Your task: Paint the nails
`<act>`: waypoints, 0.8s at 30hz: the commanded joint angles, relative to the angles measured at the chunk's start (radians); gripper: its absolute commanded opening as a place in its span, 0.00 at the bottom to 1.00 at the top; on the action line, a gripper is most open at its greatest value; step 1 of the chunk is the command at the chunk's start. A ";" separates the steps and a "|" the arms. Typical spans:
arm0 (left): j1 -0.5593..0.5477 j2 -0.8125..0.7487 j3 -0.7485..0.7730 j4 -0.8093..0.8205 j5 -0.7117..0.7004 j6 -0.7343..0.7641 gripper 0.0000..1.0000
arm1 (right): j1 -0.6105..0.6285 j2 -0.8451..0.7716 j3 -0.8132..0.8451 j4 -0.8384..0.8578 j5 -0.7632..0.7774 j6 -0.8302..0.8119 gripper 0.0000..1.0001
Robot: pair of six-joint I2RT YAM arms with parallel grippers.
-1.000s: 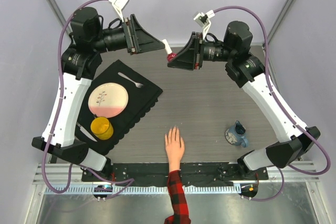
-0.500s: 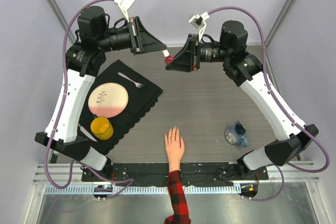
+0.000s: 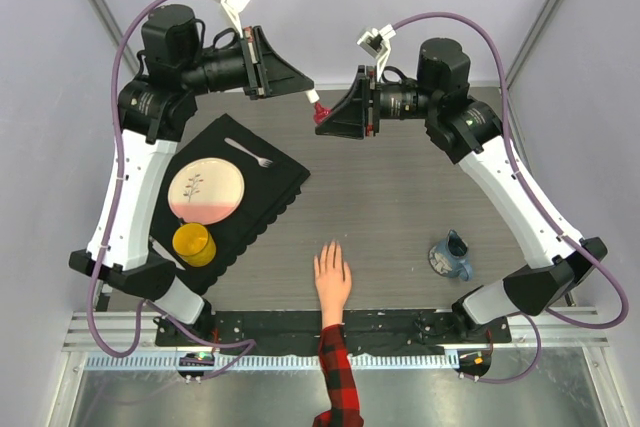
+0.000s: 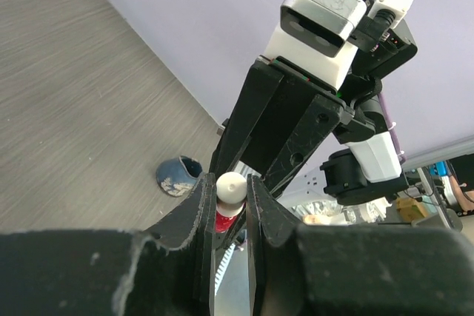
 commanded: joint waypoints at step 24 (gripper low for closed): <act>-0.003 -0.006 0.028 0.025 0.003 -0.004 0.00 | 0.006 -0.026 0.002 0.025 0.036 -0.015 0.01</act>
